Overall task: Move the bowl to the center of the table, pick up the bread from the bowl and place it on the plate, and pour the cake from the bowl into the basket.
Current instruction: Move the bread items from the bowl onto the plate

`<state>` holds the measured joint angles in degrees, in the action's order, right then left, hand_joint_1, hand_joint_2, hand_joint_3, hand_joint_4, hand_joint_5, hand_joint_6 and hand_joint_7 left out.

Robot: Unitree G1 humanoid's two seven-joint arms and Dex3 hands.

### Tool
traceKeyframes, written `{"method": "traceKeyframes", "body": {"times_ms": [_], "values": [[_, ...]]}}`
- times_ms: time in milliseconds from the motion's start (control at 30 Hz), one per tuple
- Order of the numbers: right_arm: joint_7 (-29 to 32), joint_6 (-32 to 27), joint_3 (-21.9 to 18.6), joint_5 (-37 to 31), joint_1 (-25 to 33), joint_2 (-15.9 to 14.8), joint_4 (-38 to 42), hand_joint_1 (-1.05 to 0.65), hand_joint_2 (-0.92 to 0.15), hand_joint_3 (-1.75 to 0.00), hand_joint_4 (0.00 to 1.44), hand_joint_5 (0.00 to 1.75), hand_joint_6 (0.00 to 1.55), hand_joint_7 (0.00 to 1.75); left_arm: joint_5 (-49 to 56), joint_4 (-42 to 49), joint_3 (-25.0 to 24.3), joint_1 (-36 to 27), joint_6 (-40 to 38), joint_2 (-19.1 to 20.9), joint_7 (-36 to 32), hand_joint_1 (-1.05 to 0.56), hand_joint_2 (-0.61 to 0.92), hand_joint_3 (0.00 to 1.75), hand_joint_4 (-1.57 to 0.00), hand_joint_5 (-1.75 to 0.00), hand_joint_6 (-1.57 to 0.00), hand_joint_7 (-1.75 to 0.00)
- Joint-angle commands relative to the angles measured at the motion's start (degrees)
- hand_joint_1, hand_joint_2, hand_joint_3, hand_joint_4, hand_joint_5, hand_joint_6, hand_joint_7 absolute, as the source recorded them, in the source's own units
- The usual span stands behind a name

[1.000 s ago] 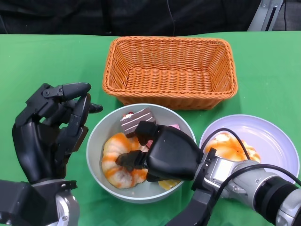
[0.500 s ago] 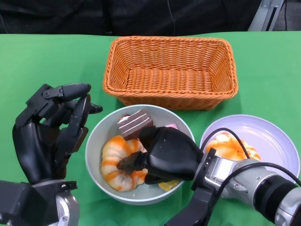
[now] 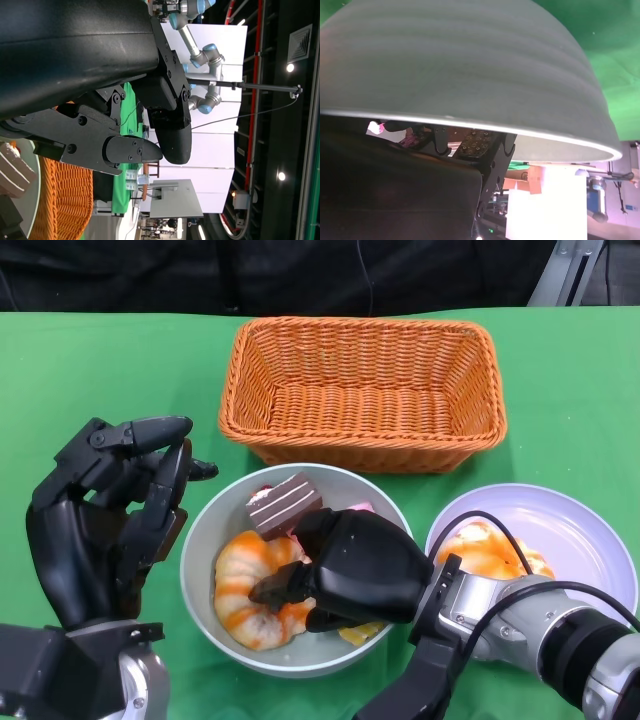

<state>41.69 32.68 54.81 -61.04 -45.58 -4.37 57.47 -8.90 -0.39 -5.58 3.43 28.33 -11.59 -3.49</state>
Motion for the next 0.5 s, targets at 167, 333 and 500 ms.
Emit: {"method": "traceKeyframes", "body": {"times_ms": [167, 333, 500], "values": [[3.5, 2.5, 0.5, -0.6, -0.2, 0.2, 3.1, -0.29, -0.8, 0.0, 0.6, 1.73, 0.82, 1.05, 0.0, 0.6, -0.5, 0.1, 1.3, 0.5, 0.0, -0.15, 0.92, 0.35, -0.84, -1.2, -1.01, -0.63], [4.6, 3.4, 0.1, -0.6, -1.0, 0.0, 3.7, -0.29, -0.83, 0.0, 0.59, 1.74, 0.75, 1.14, -0.3, 1.0, -0.5, 0.0, 1.5, 0.8, 0.3, -0.16, 0.92, 0.33, -0.84, -1.19, -1.01, -0.62], [5.6, 2.4, 0.1, -1.2, -1.2, 0.0, 3.9, -0.29, -0.83, 0.0, 0.58, 1.75, 0.71, 1.24, -1.1, 1.6, -0.6, 0.0, 2.0, 1.0, 1.0, -0.16, 0.92, 0.33, -0.84, -1.18, -1.01, -0.62]]}}
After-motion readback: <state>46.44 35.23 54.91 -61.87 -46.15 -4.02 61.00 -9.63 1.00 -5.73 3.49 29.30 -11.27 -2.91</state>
